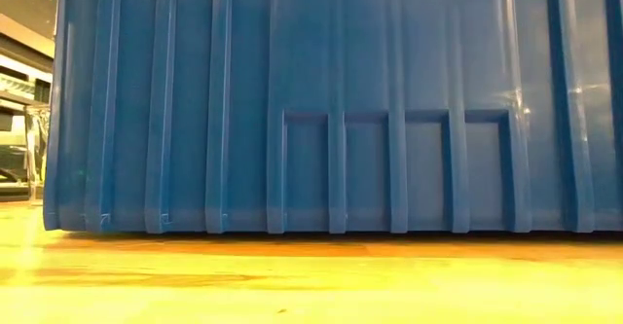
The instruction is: Sort blocks
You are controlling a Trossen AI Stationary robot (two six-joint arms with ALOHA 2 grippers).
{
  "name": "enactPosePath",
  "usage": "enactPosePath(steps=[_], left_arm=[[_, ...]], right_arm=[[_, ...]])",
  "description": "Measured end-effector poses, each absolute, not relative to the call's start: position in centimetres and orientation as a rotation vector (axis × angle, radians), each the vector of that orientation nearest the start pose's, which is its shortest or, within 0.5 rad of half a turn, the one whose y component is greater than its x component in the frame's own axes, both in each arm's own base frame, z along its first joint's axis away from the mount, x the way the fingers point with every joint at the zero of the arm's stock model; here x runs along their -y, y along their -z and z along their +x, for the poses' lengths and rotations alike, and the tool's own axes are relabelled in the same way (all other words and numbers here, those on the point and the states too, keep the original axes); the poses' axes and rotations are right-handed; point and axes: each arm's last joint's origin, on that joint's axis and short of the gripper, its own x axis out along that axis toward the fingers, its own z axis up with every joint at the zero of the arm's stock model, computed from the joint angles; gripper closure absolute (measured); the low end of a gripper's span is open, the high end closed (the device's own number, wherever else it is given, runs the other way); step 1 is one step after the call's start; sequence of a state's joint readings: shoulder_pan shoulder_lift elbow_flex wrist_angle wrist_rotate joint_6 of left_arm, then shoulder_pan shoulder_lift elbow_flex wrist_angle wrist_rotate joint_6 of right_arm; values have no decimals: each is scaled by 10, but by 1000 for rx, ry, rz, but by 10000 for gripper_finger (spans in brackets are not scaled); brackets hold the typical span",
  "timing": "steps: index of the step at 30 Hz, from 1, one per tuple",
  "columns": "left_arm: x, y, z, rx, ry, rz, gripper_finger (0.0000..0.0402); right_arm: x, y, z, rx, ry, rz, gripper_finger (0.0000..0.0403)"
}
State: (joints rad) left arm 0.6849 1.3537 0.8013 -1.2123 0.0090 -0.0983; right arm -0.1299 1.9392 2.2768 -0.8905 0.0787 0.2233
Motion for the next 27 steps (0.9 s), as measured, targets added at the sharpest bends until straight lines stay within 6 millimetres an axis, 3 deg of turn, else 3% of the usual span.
enactPosePath(steps=[7,11,15,18,23,27], left_arm=[[-117,-189,143,-1668,-568,-676,401],[-117,-189,143,-1666,-568,-675,401],[-117,-189,143,-1665,-568,-676,401],[-117,-189,143,-1665,-568,-675,401],[-117,-189,143,-1666,-562,-670,401],[-117,-189,143,-1665,-560,-668,401]], right_arm=[[55,-389,392,-976,415,318,121],[56,-344,408,-1180,513,491,121],[50,-291,436,-1327,499,606,121],[47,-251,454,-1398,521,608,121],[56,-205,467,-1455,652,640,121],[67,-192,474,-1386,753,593,121]])
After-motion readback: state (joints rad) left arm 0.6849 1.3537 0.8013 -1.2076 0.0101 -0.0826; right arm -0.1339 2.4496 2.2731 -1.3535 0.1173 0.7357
